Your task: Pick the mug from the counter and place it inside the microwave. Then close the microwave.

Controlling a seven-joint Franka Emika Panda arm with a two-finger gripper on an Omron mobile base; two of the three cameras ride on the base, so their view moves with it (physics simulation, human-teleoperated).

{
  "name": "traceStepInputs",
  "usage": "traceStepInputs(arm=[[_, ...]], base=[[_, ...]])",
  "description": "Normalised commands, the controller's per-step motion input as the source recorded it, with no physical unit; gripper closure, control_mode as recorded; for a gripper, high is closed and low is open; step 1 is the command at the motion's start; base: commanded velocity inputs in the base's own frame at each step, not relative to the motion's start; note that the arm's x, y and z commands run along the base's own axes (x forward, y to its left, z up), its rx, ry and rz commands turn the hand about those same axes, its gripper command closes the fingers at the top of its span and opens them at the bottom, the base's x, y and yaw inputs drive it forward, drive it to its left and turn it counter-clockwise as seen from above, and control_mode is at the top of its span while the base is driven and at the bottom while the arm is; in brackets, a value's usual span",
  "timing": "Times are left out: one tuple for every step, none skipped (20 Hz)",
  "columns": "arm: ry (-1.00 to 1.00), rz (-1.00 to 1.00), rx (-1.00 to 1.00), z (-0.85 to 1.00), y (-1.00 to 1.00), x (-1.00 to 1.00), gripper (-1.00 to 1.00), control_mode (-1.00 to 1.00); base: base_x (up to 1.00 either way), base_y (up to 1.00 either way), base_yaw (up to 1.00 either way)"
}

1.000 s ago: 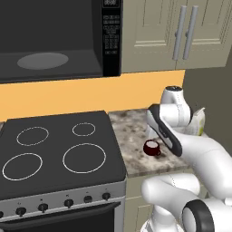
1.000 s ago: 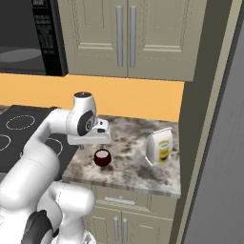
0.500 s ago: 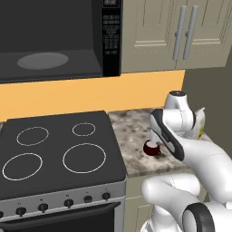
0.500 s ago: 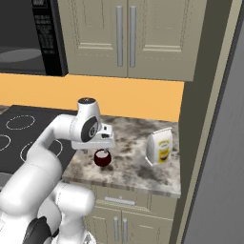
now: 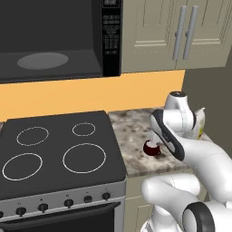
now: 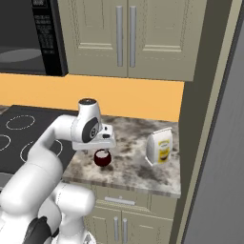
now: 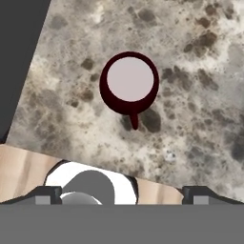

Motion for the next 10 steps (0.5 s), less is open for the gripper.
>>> traceStepInputs(arm=[[0.0, 0.05, 0.0, -0.1, 0.0, 0.07, -1.0, -1.0], [0.0, 0.05, 0.0, -0.09, 0.0, 0.06, -1.0, -1.0], [0.0, 0.05, 0.0, -0.11, 0.0, 0.11, -1.0, -1.0], [0.0, 0.03, 0.0, -0.14, 0.0, 0.15, -1.0, -1.0], [0.0, 0.03, 0.0, -0.14, 0.0, 0.17, -1.0, -1.0], [0.0, 0.01, 0.0, -0.14, 0.0, 0.2, -1.0, -1.0], [0.0, 0.0, 0.0, -0.15, 0.0, 0.21, -1.0, -1.0], [0.0, 0.0, 0.0, -0.12, 0.0, 0.19, -1.0, -1.0], [0.0, 0.0, 0.0, -0.07, 0.0, 0.11, -1.0, -1.0], [0.0, 0.0, 0.0, -0.09, 0.0, 0.08, -1.0, -1.0]], base=[[0.0, 0.0, 0.0], [0.0, 0.0, 0.0], [0.0, 0.0, 0.0], [0.0, 0.0, 0.0], [0.0, 0.0, 0.0], [0.0, 0.0, 0.0], [0.0, 0.0, 0.0], [0.0, 0.0, 0.0], [0.0, 0.0, 0.0], [0.0, 0.0, 0.0]])
